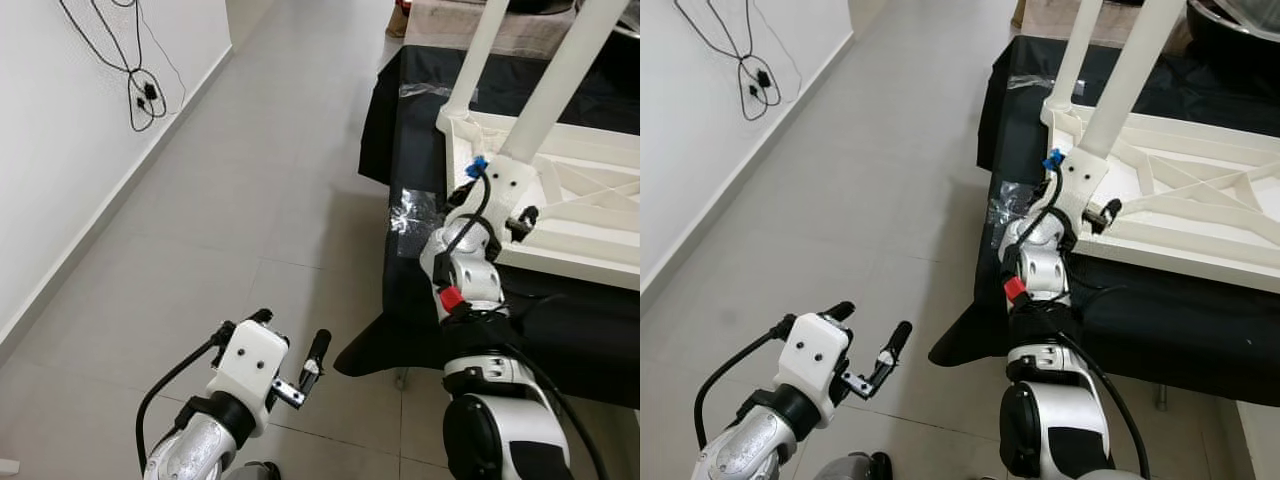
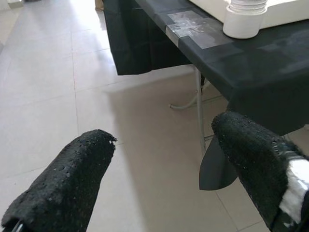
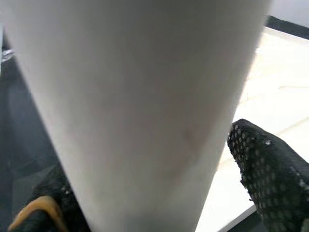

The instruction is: Building children table

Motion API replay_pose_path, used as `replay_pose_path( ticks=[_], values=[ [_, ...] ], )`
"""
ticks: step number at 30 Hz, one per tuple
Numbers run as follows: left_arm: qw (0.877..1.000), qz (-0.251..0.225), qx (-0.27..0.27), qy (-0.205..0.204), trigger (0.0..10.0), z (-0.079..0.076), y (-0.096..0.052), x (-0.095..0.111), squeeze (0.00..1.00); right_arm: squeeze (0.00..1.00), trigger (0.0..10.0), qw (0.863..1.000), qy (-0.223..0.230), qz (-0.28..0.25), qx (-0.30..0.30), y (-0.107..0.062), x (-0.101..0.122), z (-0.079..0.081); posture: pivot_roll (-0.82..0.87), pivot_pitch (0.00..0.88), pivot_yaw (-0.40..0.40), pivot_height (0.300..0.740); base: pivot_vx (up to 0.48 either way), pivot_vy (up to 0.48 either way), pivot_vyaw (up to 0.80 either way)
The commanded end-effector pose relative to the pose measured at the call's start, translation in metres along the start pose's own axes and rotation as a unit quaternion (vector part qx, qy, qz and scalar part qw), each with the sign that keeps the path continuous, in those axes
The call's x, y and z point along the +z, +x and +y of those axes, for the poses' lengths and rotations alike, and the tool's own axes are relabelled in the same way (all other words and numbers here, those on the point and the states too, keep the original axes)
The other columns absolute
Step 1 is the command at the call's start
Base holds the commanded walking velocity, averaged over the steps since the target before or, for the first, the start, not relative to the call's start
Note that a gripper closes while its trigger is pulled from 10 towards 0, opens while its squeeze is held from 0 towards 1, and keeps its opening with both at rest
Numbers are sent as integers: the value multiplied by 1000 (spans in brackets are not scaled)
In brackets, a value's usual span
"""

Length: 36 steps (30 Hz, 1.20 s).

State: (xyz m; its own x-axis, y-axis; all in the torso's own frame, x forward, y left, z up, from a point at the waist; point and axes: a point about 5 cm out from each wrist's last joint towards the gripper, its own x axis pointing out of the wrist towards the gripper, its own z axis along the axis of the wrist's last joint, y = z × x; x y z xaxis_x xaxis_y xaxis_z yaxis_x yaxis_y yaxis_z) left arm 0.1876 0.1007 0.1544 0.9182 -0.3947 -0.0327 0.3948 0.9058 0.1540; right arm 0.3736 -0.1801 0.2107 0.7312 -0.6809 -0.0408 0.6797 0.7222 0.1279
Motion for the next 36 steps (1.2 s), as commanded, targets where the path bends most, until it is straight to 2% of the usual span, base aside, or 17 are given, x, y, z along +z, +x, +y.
replay_pose_path(
  ticks=[1,10,12,18,20,21,25,28,29,30,36],
  values=[
    [1000,3,-4,1,10000,-2,-2,-2,0,0,10000,1000,10,-3,2,-2,1,0,135,148,-56,740,0,0,0],
    [1000,3,-3,2,10000,-1,0,-2,0,0,10000,998,3,-28,60,-18,0,4,133,142,-57,740,0,0,0],
    [1000,3,-2,2,10000,-1,0,-3,0,0,10000,994,-11,-29,106,-33,-10,2,130,146,-58,740,0,0,0],
    [1000,3,-1,3,10000,0,0,-3,0,0,10000,989,-31,-33,141,-44,-18,-5,129,147,-60,740,0,0,0],
    [1000,3,0,3,10000,0,0,-3,0,0,10000,987,-43,-36,149,-46,-21,-10,127,146,-60,740,0,0,0],
    [1000,3,1,4,10000,0,0,-3,0,0,10000,982,-61,-38,174,-52,-26,-19,126,146,-56,740,0,0,0],
    [1000,3,1,4,10000,1,1,-3,0,0,10000,978,-74,-36,191,-56,-30,-27,126,144,-57,740,0,0,0],
    [1000,1,13,12,10000,4,1,-3,0,0,10000,969,-101,-40,224,-65,-37,-47,124,143,-55,740,0,0,0],
    [1000,1,13,12,10000,4,1,-3,0,0,10000,969,-101,-40,224,-65,-37,-47,124,143,-55,740,0,0,0],
    [1000,3,24,11,10000,7,2,-3,0,0,10000,963,-116,-41,238,-68,-42,-57,123,141,-54,740,0,0,0],
    [998,5,57,30,10000,16,5,-4,0,0,10000,966,-134,-41,219,-60,-49,-78,124,134,-52,740,0,0,0]
  ],
)
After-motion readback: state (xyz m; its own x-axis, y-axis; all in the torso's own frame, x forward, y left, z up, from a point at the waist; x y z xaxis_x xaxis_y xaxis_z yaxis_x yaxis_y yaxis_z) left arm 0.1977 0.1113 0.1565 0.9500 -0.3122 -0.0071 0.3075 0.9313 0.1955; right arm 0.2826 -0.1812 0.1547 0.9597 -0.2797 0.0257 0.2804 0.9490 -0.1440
